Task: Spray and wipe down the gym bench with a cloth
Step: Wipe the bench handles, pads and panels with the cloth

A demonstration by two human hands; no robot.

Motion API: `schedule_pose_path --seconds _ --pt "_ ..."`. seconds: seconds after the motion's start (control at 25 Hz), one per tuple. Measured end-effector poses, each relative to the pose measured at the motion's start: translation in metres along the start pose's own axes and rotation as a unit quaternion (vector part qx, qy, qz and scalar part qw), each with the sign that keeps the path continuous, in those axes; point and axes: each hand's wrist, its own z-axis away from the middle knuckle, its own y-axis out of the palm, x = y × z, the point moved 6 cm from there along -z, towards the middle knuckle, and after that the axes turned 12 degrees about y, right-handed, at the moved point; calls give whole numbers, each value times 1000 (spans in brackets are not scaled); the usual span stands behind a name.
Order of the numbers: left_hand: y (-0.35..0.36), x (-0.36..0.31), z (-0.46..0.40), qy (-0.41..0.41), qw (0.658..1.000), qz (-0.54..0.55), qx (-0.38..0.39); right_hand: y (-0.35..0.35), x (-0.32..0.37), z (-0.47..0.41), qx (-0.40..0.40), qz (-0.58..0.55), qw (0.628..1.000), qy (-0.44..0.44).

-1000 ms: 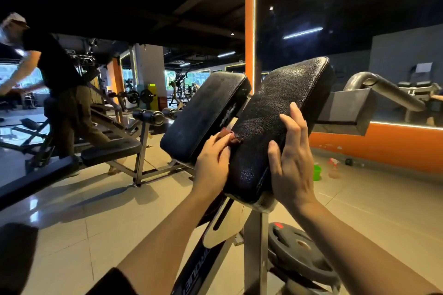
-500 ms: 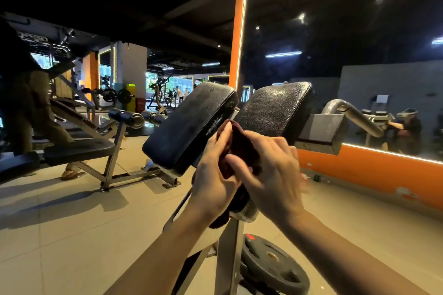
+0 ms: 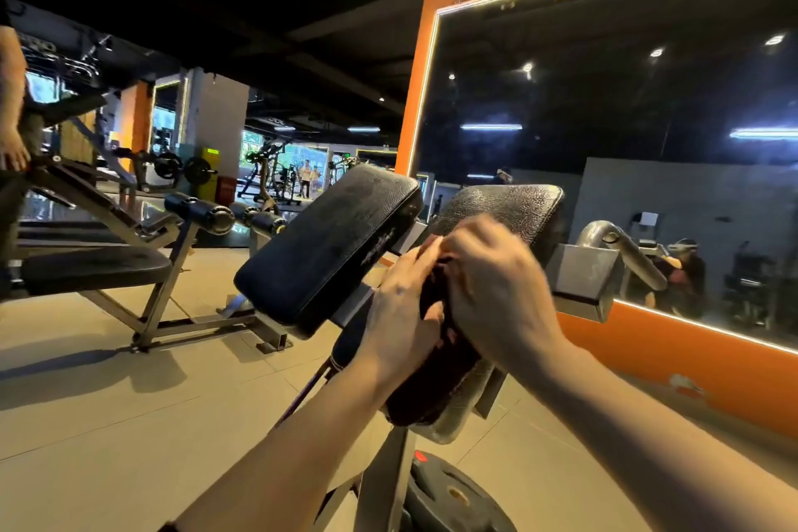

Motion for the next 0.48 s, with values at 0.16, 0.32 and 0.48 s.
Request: schedule_pose_path --seconds 0.16,0.32,0.48 --pt "-15 41 25 -105 992 61 -33 43 12 24 169 142 975 0" --pt "-20 39 47 -50 996 76 -13 46 -7 5 260 253 929 -78" --pt "-26 49 48 -78 997 0 11 47 -56 -54 256 329 907 57"
